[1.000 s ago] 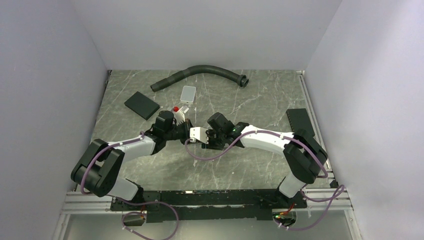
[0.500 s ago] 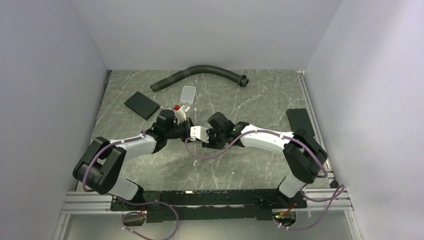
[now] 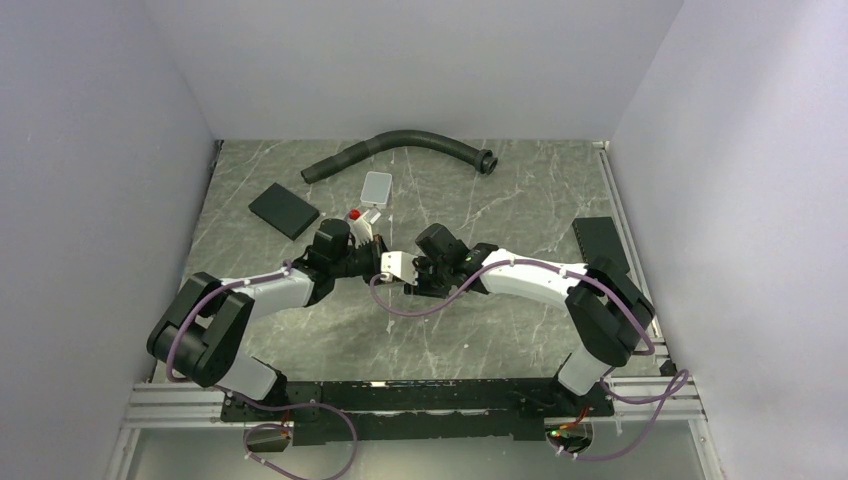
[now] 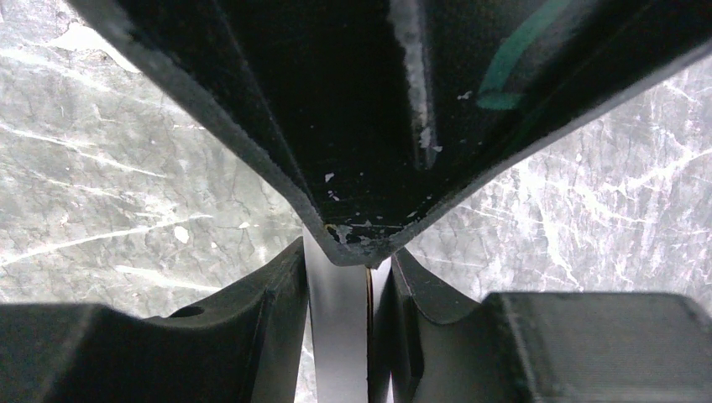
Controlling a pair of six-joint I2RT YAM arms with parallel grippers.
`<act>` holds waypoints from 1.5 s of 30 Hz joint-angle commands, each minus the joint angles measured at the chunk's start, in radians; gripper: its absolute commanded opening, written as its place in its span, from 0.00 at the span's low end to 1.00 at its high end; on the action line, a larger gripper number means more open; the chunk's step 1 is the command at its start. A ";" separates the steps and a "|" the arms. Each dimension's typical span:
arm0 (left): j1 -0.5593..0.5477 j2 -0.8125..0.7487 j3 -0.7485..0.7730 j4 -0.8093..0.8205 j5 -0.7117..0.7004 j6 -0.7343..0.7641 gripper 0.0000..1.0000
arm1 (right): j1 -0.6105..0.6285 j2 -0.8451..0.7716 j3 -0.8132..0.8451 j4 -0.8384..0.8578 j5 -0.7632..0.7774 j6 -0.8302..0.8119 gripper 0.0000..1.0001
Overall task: Fold the paper box
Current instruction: Close the paper box at the center of the board.
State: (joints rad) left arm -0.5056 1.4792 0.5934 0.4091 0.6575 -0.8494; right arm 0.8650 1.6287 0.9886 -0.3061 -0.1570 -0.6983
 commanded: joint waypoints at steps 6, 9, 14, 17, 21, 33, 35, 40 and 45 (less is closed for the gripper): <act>-0.028 0.022 -0.005 -0.146 -0.155 0.108 0.08 | 0.007 0.006 0.039 0.009 -0.016 0.004 0.39; -0.036 0.020 -0.001 -0.158 -0.172 0.121 0.08 | 0.008 0.005 0.039 0.009 -0.015 0.005 0.40; -0.043 0.022 -0.001 -0.158 -0.182 0.131 0.08 | 0.006 0.003 0.039 0.009 -0.015 0.005 0.41; -0.046 0.019 0.000 -0.167 -0.191 0.141 0.08 | 0.006 0.002 0.040 0.007 -0.016 0.006 0.41; -0.053 0.016 0.005 -0.184 -0.204 0.154 0.07 | 0.005 0.000 0.041 0.007 -0.018 0.006 0.41; -0.067 0.036 0.003 -0.177 -0.208 0.166 0.07 | 0.003 0.000 0.042 0.004 -0.023 0.007 0.41; -0.070 0.038 0.004 -0.177 -0.209 0.167 0.07 | 0.004 0.000 0.042 0.004 -0.023 0.007 0.41; -0.074 0.041 0.002 -0.175 -0.215 0.166 0.07 | 0.005 -0.003 0.033 0.014 -0.007 0.000 0.40; -0.074 0.041 -0.004 -0.170 -0.223 0.163 0.07 | 0.018 -0.007 0.012 0.049 0.040 -0.012 0.39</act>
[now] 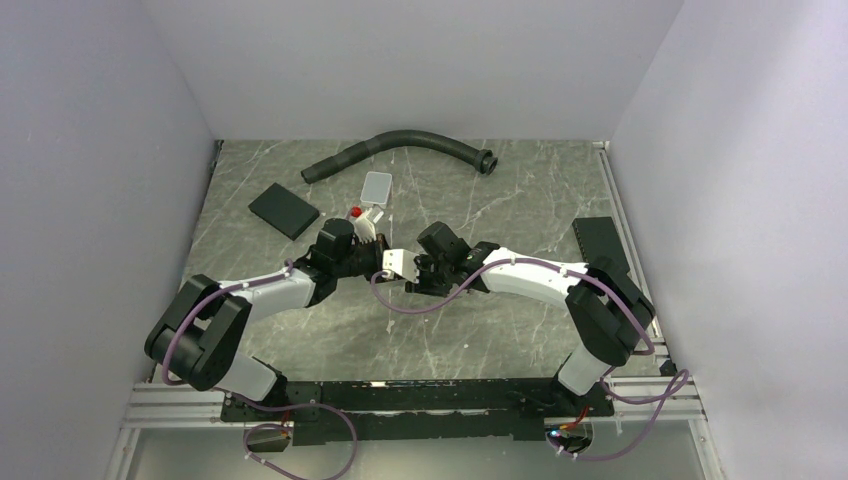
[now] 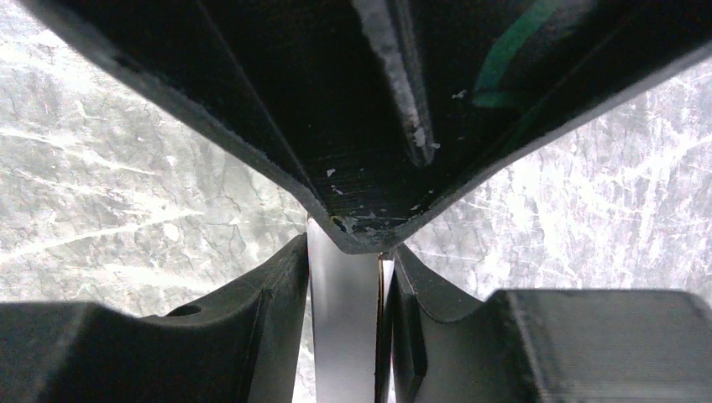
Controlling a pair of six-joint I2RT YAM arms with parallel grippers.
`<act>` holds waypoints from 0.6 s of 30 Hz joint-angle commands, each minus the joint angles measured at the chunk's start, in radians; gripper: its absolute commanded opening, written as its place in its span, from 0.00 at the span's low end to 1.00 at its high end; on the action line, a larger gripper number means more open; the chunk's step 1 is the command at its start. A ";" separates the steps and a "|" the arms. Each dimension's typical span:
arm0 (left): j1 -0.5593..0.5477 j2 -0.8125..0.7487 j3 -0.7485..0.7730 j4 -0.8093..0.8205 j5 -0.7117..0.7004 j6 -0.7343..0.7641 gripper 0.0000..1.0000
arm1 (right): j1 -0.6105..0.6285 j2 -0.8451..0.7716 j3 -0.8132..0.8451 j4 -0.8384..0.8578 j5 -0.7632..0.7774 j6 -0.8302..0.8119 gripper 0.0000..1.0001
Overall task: Fold the paper box
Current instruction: Close the paper box at the center of the board.
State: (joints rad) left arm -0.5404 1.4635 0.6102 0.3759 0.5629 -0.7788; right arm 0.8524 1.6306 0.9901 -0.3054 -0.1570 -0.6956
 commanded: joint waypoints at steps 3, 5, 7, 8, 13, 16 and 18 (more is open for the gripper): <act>-0.039 0.059 -0.024 -0.125 -0.130 0.085 0.06 | 0.040 -0.008 0.001 0.063 0.070 -0.026 0.40; -0.039 0.063 -0.024 -0.121 -0.129 0.081 0.06 | 0.043 -0.008 0.000 0.064 0.076 -0.025 0.43; -0.039 0.063 -0.023 -0.121 -0.129 0.082 0.06 | 0.042 -0.011 0.005 0.060 0.072 -0.019 0.48; -0.039 0.062 -0.022 -0.123 -0.130 0.082 0.07 | 0.041 -0.015 0.007 0.059 0.068 -0.015 0.53; -0.039 0.047 -0.016 -0.140 -0.135 0.084 0.06 | 0.029 -0.044 0.014 0.050 0.032 0.008 0.64; -0.039 0.032 -0.013 -0.148 -0.135 0.079 0.07 | 0.019 -0.050 0.020 0.043 0.028 0.010 0.66; -0.039 0.012 -0.011 -0.162 -0.140 0.078 0.08 | 0.005 -0.063 0.024 0.033 0.013 0.012 0.68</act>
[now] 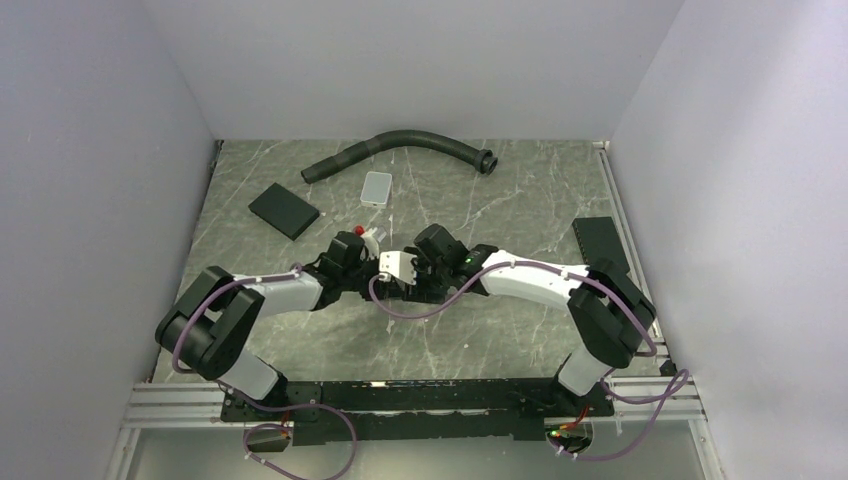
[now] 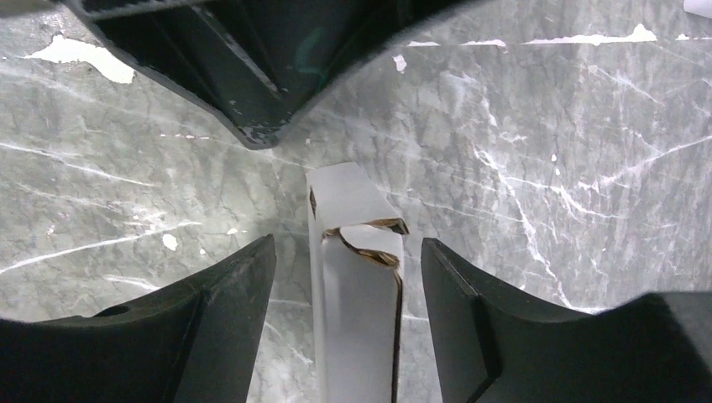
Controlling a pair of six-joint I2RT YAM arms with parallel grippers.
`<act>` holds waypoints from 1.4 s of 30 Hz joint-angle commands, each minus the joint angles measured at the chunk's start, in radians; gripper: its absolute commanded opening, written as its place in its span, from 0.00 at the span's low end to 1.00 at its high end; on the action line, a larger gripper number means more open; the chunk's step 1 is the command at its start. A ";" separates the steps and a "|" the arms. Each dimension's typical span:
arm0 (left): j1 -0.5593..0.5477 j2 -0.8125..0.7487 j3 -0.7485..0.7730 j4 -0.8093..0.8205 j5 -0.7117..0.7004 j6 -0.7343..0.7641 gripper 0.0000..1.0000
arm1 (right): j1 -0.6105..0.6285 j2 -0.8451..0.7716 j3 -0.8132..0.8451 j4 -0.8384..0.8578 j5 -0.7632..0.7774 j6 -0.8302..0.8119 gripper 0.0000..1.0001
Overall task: Fold the paper box
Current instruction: Close the paper box at the center of the board.
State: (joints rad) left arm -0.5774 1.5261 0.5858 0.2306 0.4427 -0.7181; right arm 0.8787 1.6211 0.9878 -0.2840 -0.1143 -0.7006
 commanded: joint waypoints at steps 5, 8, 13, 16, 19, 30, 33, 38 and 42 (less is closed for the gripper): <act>-0.002 -0.113 0.014 -0.059 -0.044 0.021 0.13 | -0.057 -0.109 0.028 -0.023 -0.092 0.010 0.79; -0.002 -0.151 0.008 -0.069 -0.055 0.028 0.17 | -0.073 -0.127 0.033 -0.052 -0.137 0.005 0.83; -0.002 -0.217 -0.014 -0.064 -0.077 0.046 0.22 | -0.093 -0.142 0.043 -0.108 -0.185 -0.028 0.87; -0.002 -0.268 -0.022 -0.071 -0.096 0.076 0.29 | -0.104 -0.156 0.048 -0.142 -0.223 -0.045 0.87; -0.002 -0.323 -0.017 -0.095 -0.127 0.127 0.38 | -0.111 -0.171 0.058 -0.174 -0.254 -0.053 0.87; -0.006 -0.371 0.074 -0.022 -0.007 0.454 0.56 | -0.225 -0.222 0.074 -0.235 -0.400 -0.057 0.81; -0.019 -0.356 0.083 0.051 0.054 0.605 0.57 | -0.263 -0.251 0.068 -0.248 -0.458 -0.064 0.80; -0.056 -0.318 0.140 0.050 0.144 0.895 0.61 | -0.349 -0.306 0.055 -0.260 -0.550 -0.078 0.80; -0.117 -0.245 0.231 -0.032 0.175 1.082 0.62 | -0.431 -0.333 0.056 -0.272 -0.635 -0.058 0.79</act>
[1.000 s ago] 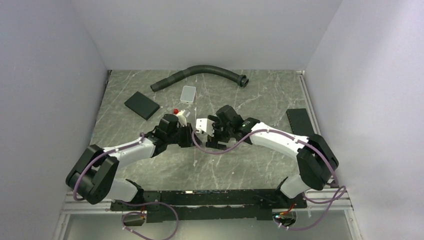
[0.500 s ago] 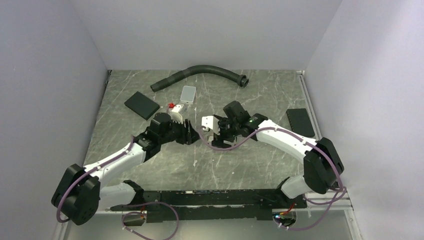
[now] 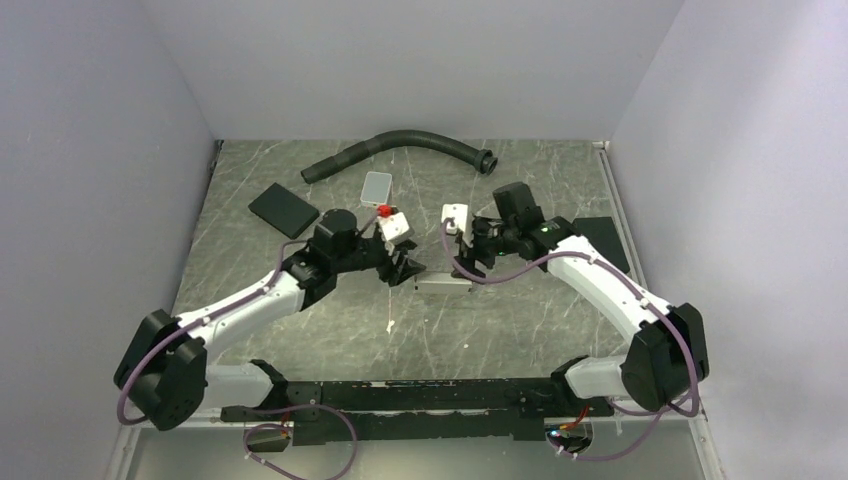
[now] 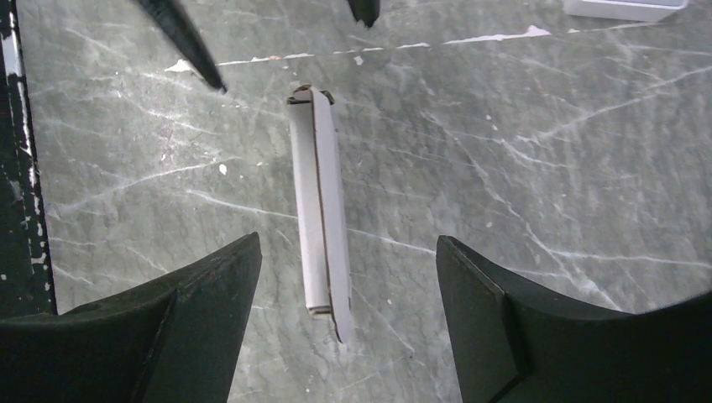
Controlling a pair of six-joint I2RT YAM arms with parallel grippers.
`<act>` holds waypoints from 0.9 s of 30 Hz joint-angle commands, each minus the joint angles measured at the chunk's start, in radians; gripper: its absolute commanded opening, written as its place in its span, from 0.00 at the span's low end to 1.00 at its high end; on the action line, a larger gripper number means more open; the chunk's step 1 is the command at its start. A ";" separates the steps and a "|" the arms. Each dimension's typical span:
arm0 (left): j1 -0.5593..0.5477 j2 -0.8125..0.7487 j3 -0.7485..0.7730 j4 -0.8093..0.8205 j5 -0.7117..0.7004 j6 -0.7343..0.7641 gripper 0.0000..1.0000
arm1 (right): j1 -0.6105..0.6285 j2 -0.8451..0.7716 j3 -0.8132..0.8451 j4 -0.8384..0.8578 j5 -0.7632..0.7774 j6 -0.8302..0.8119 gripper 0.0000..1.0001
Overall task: Fold the paper box
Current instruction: Close the paper box at the center of the board.
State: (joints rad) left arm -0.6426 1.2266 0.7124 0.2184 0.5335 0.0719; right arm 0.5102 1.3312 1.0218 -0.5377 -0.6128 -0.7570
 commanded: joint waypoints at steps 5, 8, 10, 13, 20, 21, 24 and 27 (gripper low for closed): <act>-0.143 0.176 0.250 -0.225 0.023 0.506 0.62 | -0.186 -0.053 0.028 -0.046 -0.246 0.016 0.77; -0.192 0.239 0.303 -0.310 -0.051 0.600 0.62 | -0.228 -0.062 0.021 -0.044 -0.266 0.022 0.76; -0.215 0.270 0.322 -0.335 -0.095 0.651 0.63 | -0.233 -0.062 0.020 -0.038 -0.264 0.028 0.76; -0.240 0.304 0.339 -0.365 -0.132 0.696 0.63 | -0.234 -0.058 0.018 -0.036 -0.261 0.030 0.76; -0.251 0.357 0.337 -0.351 -0.149 0.719 0.65 | -0.235 -0.049 0.017 -0.036 -0.258 0.027 0.76; -0.251 0.365 0.339 -0.348 -0.162 0.720 0.65 | -0.236 -0.049 0.017 -0.036 -0.258 0.027 0.76; -0.250 0.393 0.343 -0.333 -0.193 0.726 0.66 | -0.240 -0.045 0.016 -0.039 -0.260 0.025 0.76; -0.251 0.410 0.349 -0.327 -0.213 0.726 0.65 | -0.243 -0.041 0.017 -0.041 -0.261 0.024 0.76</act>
State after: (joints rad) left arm -0.8898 1.6165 1.0168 -0.1383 0.3588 0.7624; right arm 0.2745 1.2991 1.0218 -0.5804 -0.8261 -0.7292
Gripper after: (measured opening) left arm 0.657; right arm 0.763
